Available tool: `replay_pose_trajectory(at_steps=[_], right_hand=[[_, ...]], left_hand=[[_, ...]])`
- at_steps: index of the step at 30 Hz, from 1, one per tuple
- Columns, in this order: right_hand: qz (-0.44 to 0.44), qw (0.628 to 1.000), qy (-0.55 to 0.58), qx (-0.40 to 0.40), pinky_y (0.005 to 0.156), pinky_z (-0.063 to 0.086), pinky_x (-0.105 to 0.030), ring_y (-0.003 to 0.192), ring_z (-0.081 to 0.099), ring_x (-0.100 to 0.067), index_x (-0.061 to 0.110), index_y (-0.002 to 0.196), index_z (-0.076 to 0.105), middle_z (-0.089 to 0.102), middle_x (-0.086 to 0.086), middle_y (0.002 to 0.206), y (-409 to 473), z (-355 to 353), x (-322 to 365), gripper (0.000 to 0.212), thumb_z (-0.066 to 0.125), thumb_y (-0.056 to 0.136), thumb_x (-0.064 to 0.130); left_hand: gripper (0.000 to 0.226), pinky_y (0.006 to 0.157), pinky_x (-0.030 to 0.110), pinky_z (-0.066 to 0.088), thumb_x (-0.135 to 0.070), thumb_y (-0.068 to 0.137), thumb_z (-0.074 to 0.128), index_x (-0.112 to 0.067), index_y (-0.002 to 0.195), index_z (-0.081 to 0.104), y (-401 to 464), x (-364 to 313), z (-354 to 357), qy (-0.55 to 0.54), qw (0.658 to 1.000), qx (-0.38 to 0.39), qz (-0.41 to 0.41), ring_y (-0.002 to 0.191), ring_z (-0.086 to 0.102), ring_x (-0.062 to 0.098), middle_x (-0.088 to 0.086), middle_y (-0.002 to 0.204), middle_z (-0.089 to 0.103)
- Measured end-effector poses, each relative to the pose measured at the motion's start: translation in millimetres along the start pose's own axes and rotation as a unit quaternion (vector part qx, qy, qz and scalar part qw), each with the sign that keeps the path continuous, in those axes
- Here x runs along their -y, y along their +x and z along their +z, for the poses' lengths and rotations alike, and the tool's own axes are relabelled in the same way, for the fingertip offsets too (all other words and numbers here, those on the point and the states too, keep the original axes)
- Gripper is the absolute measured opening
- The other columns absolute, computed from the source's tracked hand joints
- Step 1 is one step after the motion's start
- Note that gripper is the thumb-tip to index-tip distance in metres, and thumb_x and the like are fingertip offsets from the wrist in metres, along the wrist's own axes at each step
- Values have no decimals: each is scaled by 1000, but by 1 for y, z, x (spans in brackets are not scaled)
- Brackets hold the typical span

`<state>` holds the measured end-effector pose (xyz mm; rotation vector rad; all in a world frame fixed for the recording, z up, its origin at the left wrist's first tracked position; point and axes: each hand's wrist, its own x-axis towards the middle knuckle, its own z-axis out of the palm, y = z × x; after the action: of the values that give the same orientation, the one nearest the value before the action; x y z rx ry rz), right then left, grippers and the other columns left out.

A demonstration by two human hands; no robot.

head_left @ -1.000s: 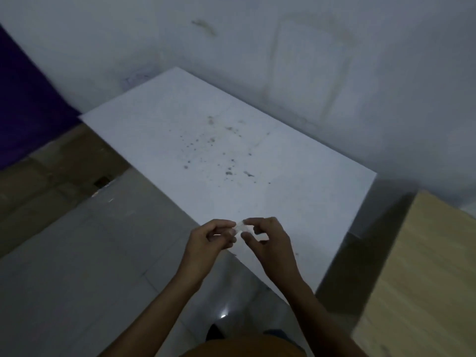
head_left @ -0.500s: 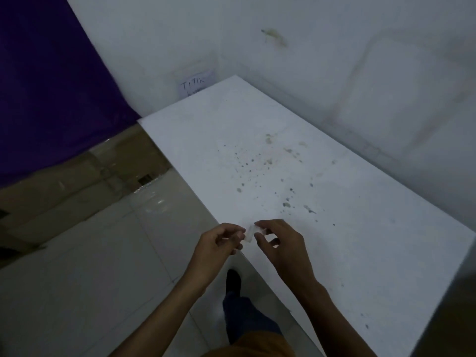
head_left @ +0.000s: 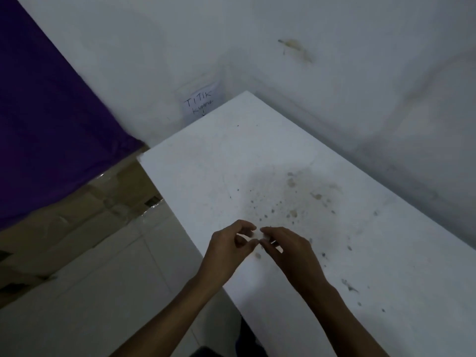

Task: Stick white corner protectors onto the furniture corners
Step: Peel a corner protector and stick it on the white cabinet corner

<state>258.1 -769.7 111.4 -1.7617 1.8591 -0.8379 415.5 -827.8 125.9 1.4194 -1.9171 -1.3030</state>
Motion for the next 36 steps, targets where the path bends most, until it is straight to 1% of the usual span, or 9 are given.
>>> replay_pose_trajectory(at_steps=[4, 9, 16, 21, 26, 29, 31, 33, 36], right_hand=[[-7, 999, -27, 18, 81, 57, -31, 90, 69, -17, 10, 116, 67, 72, -5, 106, 49, -1, -10, 28, 67, 89, 18], [30, 999, 15, 12, 86, 53, -22, 93, 66, -10, 14, 119, 65, 70, -1, 112, 95, 7, -23, 28, 63, 91, 16], [112, 993, 32, -26, 80, 41, -3, 90, 67, -8, 21, 114, 68, 73, 4, 106, 178, 20, -47, 23, 62, 92, 24], [133, 989, 42, -46, 75, 39, 4, 81, 60, 6, 24, 108, 70, 73, 9, 101, 271, 32, -69, 19, 65, 90, 27], [127, 991, 40, -19, 77, 46, -4, 89, 64, -2, 25, 119, 64, 70, 7, 110, 375, 51, -93, 30, 59, 92, 37], [126, 992, 18, -15, 86, 49, -15, 101, 63, -7, 24, 124, 61, 66, 6, 121, 433, 63, -107, 33, 55, 95, 38], [127, 992, 1, -20, 94, 45, -20, 110, 60, -11, 22, 126, 59, 62, 4, 127, 467, 71, -119, 34, 53, 96, 37], [136, 990, -27, -22, 100, 36, -19, 119, 54, -12, 21, 129, 56, 58, 3, 133, 496, 79, -133, 36, 51, 97, 37], [160, 986, -49, -24, 108, 30, -21, 130, 46, -14, 19, 135, 51, 51, 0, 142, 529, 92, -157, 41, 49, 98, 36]], left_hand=[[25, 63, -1, 45, -22, 81, 74, -33, 99, 60, 46, -1, -5, 10, 1000, -11, -3, 78, 61, -14, -25, 88, 62], [23, 62, -1, 44, -23, 81, 75, -31, 96, 60, 103, 4, -10, 28, 1000, -6, 9, 75, 60, -18, -28, 83, 61], [20, 65, 3, 49, -27, 80, 75, -23, 97, 65, 209, 21, -17, 59, 997, 24, 37, 70, 64, -6, -19, 85, 66], [20, 67, 8, 52, -23, 83, 72, -14, 100, 68, 309, 31, -38, 50, 994, 41, 86, 74, 67, 1, -7, 88, 72], [22, 66, 11, 52, -20, 82, 74, -8, 100, 70, 411, 45, -68, 58, 993, 25, 101, 75, 69, 8, -1, 87, 73], [22, 65, 6, 49, -21, 82, 74, -8, 99, 70, 461, 59, -85, 64, 992, 9, 111, 73, 68, 8, -2, 85, 72], [21, 66, 4, 48, -20, 81, 75, -9, 98, 69, 492, 68, -92, 64, 991, -4, 115, 72, 67, 7, -4, 85, 70], [20, 67, 3, 48, -18, 80, 75, -10, 98, 69, 521, 78, -98, 56, 992, -13, 112, 72, 65, 6, -7, 85, 67], [22, 68, 3, 48, -17, 81, 75, -13, 101, 69, 559, 91, -101, 35, 995, -24, 95, 74, 64, 6, -9, 87, 66]])
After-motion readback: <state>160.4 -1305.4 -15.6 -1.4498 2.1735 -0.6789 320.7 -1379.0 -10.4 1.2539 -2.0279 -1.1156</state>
